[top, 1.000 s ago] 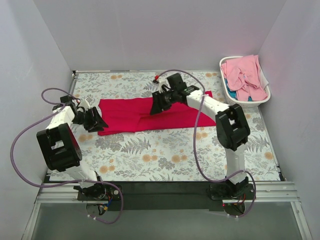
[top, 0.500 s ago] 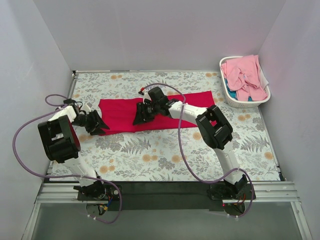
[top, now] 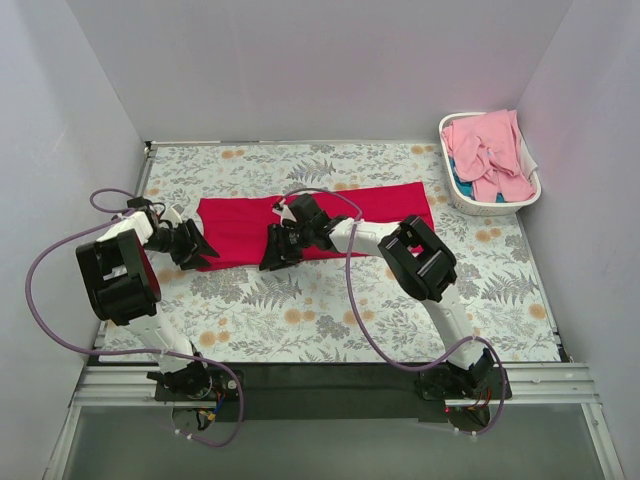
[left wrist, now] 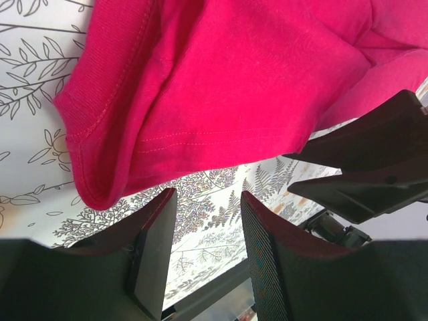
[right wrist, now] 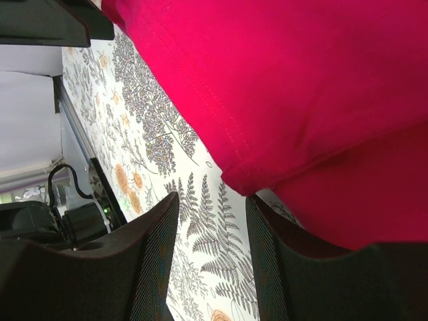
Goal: Fold and stack the t-shirts
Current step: Fold the tshirt
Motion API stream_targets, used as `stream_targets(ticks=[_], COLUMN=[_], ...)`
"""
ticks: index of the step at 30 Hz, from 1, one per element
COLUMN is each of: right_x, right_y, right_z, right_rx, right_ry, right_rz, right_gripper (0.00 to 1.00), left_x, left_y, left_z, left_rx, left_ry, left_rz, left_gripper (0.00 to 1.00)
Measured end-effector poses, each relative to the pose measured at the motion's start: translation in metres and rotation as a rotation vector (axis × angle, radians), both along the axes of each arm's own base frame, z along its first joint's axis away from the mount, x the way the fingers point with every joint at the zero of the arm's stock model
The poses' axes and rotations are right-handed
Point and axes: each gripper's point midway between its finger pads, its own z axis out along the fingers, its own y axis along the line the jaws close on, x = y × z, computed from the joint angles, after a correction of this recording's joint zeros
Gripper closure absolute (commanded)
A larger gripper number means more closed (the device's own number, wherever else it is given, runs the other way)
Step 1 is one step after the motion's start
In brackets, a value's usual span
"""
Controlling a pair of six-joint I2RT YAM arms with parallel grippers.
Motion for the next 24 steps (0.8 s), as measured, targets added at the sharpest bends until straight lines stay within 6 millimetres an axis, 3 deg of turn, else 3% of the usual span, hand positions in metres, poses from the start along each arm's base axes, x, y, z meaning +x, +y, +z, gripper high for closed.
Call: stream_targets(ticks=[6,12,17,20,21,23,24], right_x=[-0.002,-0.0012,-0.0018,-0.0021,-0.0021,-0.0015,-0.0004], right_y=[0.0038,0.0045,0.0046,0.0046,0.0046,0.0046,0.0045], right_z=[-0.0057,-0.0077,-0.0073,-0.0072,-0.0072,-0.0071,-0.0064], right_rx=[0.013,0.018,0.02,0.021,0.021,0.022,0.023], right_ry=[0.03,0.042,0.045,0.044,0.044,0.037,0.034], right_rz=[-0.001,-0.002,0.001,0.004,0.004,0.006,0.006], right_gripper=[0.5,0.62,0.66,0.8,0.89,0.99,0.99], left_x=[0.0001,0.0,0.0,0.0001,0.0001,0.0002,0.0002], left_y=[0.0002,0.0002,0.0002,0.0002,0.0002,0.0002,0.0001], left_z=[-0.0001,-0.0001,-0.0001,-0.0001,-0.0001,-0.0001,-0.0001], left_rx=[0.001,0.001,0.001,0.001,0.001,0.001,0.001], left_ry=[-0.001,0.0,0.0,0.0,0.001,0.001,0.001], left_rz=[0.0,0.0,0.0,0.001,0.002,0.002,0.003], left_gripper=[0.58,0.58,0.58,0.58,0.57,0.58,0.57])
